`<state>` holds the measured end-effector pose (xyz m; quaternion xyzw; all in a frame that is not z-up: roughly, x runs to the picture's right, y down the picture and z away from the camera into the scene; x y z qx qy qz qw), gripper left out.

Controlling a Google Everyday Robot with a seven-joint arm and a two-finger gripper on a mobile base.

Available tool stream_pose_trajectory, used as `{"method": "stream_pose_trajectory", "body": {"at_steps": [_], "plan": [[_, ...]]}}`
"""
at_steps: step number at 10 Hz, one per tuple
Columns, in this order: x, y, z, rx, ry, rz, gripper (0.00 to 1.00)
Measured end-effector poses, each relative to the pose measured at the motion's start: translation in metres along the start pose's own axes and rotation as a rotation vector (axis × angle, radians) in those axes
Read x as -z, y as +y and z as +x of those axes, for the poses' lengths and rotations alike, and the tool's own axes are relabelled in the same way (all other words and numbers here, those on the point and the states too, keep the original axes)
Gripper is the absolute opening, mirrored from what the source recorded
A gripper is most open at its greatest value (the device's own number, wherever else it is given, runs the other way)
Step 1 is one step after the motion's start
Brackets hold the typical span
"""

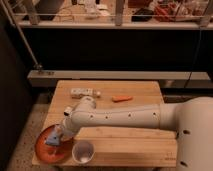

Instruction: Place the white sponge in the ceramic bowl

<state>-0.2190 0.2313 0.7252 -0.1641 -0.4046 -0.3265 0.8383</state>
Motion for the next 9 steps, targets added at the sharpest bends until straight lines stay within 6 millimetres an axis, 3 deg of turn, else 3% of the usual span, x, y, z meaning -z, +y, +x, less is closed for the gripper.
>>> {"method": "stream_pose_trajectory", "body": {"at_steps": [8, 9], "plan": [[-0.0019, 0.0008, 0.0009, -0.003, -0.002, -0.001, 0.38], [-0.0025, 0.0008, 0.0013, -0.005, -0.002, -0.001, 0.34]]}}
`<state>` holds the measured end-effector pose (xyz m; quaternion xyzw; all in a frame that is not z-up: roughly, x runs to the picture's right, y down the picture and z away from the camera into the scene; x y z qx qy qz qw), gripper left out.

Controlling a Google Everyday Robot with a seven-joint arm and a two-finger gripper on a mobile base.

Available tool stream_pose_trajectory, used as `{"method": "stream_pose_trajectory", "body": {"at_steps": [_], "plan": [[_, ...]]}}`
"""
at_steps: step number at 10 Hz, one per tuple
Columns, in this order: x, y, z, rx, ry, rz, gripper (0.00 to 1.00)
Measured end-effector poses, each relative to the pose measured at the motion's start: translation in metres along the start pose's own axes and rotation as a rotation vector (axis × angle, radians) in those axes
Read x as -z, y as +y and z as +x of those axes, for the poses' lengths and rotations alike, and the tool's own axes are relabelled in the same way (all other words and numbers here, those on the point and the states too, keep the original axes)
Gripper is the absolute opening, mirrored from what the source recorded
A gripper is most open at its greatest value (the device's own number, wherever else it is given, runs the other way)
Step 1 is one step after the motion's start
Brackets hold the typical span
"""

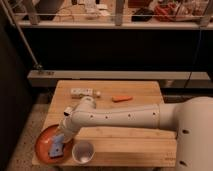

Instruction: Place the white sponge in the ceramic bowl

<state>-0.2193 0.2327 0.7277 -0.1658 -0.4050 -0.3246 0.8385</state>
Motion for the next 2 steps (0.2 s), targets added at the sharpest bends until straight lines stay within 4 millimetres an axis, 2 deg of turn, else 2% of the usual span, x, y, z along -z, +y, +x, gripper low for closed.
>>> {"method": "stream_pose_trajectory", "body": {"at_steps": [1, 2], "plan": [[-0.0001, 0.0000, 0.0005, -0.003, 0.000, 0.001, 0.27], [-0.0005, 0.0003, 0.0009, -0.006, 0.000, 0.001, 0.24]]}}
